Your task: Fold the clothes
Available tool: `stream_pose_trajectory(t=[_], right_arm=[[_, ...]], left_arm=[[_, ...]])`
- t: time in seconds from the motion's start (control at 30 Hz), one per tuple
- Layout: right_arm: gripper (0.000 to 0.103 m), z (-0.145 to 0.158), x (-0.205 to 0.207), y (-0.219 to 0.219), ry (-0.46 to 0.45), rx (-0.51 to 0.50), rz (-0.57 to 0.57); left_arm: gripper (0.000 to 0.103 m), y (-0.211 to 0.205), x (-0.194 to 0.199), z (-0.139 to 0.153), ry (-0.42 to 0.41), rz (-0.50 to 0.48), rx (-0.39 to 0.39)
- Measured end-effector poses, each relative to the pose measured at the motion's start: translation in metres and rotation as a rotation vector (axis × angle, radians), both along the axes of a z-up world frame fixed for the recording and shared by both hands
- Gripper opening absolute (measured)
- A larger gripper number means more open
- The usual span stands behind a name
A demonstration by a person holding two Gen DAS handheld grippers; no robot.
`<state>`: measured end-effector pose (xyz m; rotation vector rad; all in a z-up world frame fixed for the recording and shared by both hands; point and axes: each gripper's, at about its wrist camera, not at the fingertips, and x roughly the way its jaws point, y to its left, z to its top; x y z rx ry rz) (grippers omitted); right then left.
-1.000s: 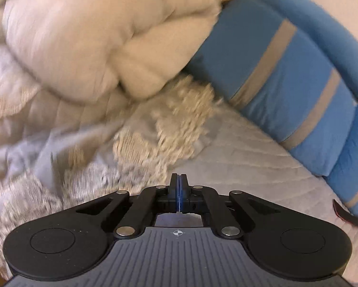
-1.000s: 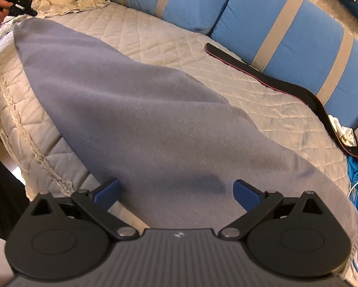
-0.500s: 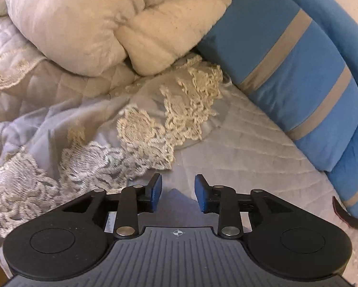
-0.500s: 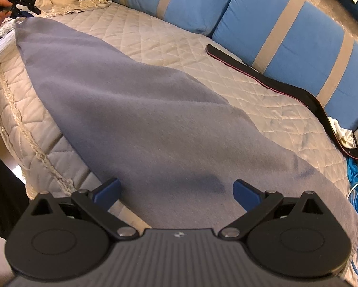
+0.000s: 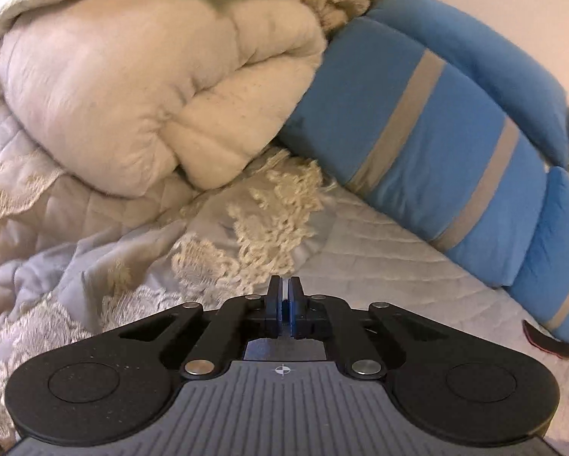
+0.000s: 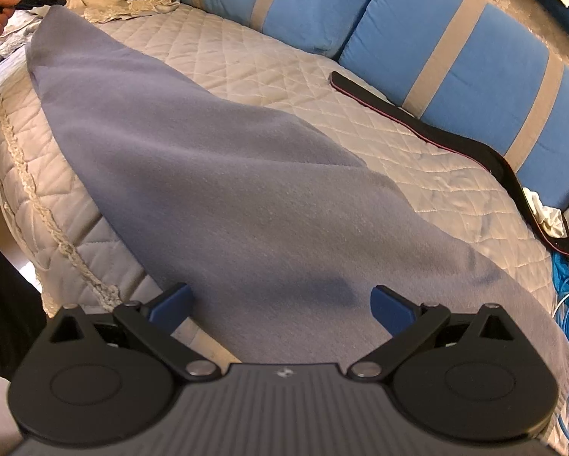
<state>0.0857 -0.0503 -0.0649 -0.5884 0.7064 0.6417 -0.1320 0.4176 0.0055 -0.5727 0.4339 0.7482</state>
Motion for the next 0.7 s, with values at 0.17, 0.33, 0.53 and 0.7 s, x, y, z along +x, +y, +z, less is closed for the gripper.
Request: stream_pose_trajectory(t=[0.17,0.33,0.53,0.7], right_arm=[[0.103,0.001,0.0,0.0,-0.003,0.003,-0.003],[0.103,0.003,-0.002,0.001,-0.008,0.008,0.006],[0.103,0.004,-0.005,0.002,-0.011,0.008,0.016],[0.103,0.003,-0.005,0.003,-0.01,0.004,0.014]], left_arm=[[0.05,0.009,-0.013,-0.005,0.0,0.067,-0.061],[0.053,0.015,-0.035,-0.012,0.024,0.106,-0.165],[0.053,0.016,-0.064,-0.023,-0.095,0.128,-0.338],[0.053,0.021,-0.075,-0.038,-0.232,0.156,-0.473]])
